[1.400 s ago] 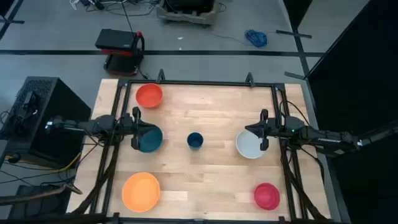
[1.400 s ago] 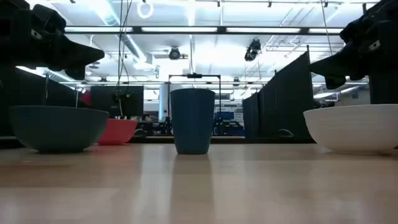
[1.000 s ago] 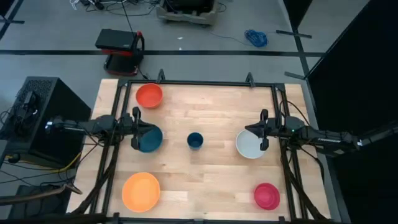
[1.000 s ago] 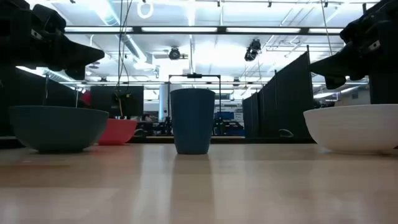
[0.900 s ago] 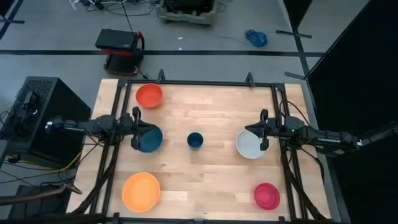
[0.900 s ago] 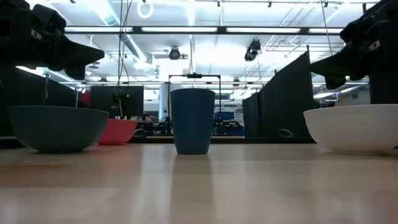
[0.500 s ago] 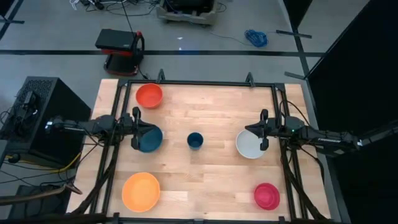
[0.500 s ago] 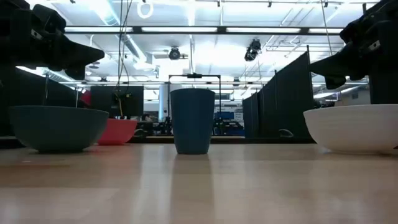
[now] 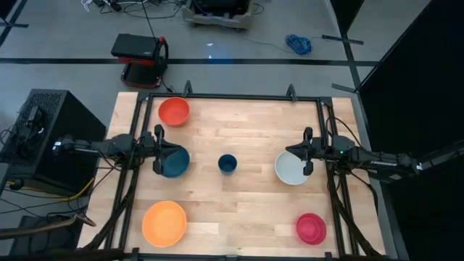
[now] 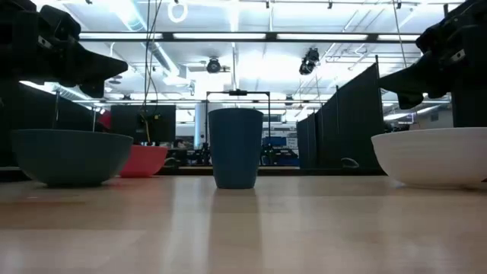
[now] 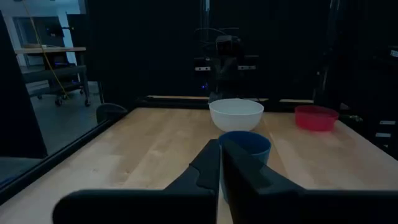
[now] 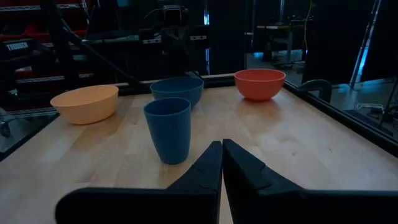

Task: Nest bowls inside each other

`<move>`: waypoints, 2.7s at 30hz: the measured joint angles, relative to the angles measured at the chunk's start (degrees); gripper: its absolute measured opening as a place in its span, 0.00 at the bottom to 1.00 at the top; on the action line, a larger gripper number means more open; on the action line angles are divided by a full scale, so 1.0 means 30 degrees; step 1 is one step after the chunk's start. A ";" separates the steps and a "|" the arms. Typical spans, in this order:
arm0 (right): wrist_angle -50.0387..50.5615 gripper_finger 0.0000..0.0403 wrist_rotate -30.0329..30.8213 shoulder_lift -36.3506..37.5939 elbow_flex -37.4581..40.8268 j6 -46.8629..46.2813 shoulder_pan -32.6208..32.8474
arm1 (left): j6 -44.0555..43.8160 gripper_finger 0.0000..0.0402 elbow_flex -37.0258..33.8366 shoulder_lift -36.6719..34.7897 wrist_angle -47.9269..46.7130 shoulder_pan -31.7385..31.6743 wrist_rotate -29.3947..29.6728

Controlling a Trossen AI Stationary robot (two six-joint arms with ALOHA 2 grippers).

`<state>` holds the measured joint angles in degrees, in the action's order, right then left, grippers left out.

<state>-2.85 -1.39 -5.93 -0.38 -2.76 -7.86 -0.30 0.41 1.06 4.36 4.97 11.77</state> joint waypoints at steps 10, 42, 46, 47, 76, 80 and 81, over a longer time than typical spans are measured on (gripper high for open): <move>-0.0001 0.00 0.0000 0.0000 0.0007 0.0007 0.0000 | -0.0002 0.01 0.0001 0.0003 0.0000 0.0000 0.0005; -0.0481 0.00 0.0005 -0.0002 0.0000 0.0007 0.0000 | -0.0822 0.00 0.3092 0.1126 0.1318 -0.0015 0.4938; -0.0680 0.00 0.0007 -0.0003 0.0003 0.0007 0.0007 | -0.1048 0.00 0.5565 0.3568 -0.1319 -0.0022 0.8719; -0.0783 0.00 0.0011 0.0000 0.0003 0.0079 0.0007 | -0.1149 0.00 0.6238 0.4380 -0.2035 -0.0029 0.9572; -0.0430 0.00 0.1384 -0.0479 -0.2770 0.0583 0.0000 | -0.3874 0.74 1.8504 2.2271 -1.8389 -0.8673 0.6293; 0.1358 0.00 0.1731 -0.1777 -0.4604 0.1029 -0.0001 | -0.3199 0.74 1.8506 2.2533 -1.8746 -0.9838 0.5056; 0.1698 0.00 0.1860 -0.2183 -0.4960 0.1171 -0.0001 | -0.3041 0.74 1.8507 2.2660 -1.8902 -1.0154 0.4663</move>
<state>2.25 4.19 -12.48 -15.26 0.75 -7.86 -9.42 55.93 69.04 -52.35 -25.49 25.76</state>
